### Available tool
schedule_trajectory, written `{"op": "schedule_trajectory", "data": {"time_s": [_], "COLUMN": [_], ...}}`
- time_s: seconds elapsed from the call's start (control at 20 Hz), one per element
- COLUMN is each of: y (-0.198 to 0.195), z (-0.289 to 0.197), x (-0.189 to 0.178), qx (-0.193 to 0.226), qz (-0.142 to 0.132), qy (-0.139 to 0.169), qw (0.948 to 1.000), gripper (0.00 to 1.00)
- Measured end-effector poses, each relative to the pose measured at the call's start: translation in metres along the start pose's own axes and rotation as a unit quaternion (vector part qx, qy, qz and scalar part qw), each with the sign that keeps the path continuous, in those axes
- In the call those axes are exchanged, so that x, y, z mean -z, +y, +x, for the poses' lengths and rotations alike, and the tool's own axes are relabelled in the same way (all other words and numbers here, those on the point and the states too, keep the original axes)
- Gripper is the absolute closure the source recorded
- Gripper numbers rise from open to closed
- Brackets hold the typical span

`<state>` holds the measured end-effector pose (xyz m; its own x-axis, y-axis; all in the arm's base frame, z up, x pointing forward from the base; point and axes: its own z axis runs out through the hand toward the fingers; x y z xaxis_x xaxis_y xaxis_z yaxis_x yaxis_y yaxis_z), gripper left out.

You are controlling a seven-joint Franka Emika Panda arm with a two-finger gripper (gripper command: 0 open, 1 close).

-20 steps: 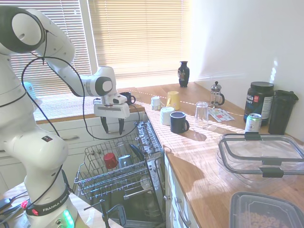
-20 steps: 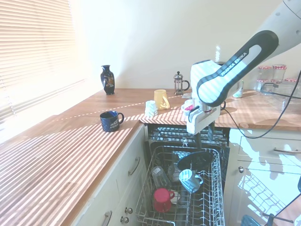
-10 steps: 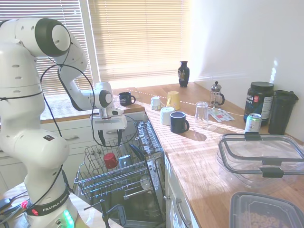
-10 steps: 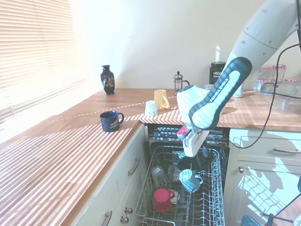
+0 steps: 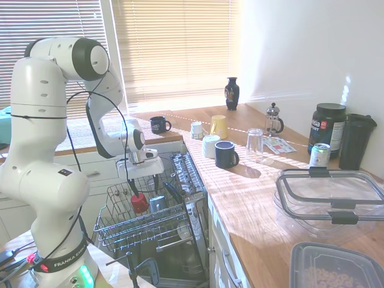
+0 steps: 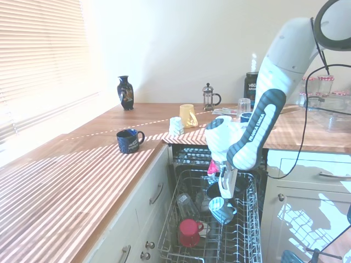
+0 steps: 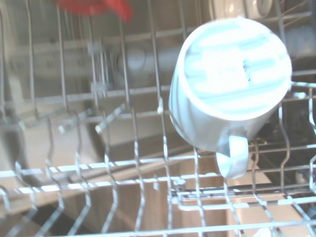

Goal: Remove a mug cup out of the dishwasher

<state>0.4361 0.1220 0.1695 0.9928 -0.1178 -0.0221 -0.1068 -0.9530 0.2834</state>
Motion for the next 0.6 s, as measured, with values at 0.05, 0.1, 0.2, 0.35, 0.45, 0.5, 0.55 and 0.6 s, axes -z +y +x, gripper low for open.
{"op": "schedule_trajectory", "data": {"time_s": [0.05, 0.1, 0.2, 0.35, 0.45, 0.5, 0.55, 0.6], "y": [0.0, 0.0, 0.0, -0.005, -0.013, -0.018, -0.024, -0.029], "z": [-0.001, -0.001, 0.001, 0.015, 0.026, 0.03, 0.034, 0.038], "x": [-0.005, -0.009, -0.016, -0.022, -0.026, -0.028, -0.031, -0.033], "qx": [0.011, 0.019, 0.031, 0.034, 0.035, 0.037, 0.039, 0.04], "qz": [-0.003, -0.007, -0.012, -0.013, -0.013, -0.015, -0.017, -0.02], "qy": [0.0, 0.001, 0.001, 0.006, 0.008, 0.009, 0.009, 0.01], "qw": [0.9999, 0.9998, 0.9994, 0.9993, 0.9992, 0.9991, 0.9991, 0.999], "gripper": [0.0, 0.0, 0.0, 0.0, 0.0, 0.0, 0.0, 0.0]}}
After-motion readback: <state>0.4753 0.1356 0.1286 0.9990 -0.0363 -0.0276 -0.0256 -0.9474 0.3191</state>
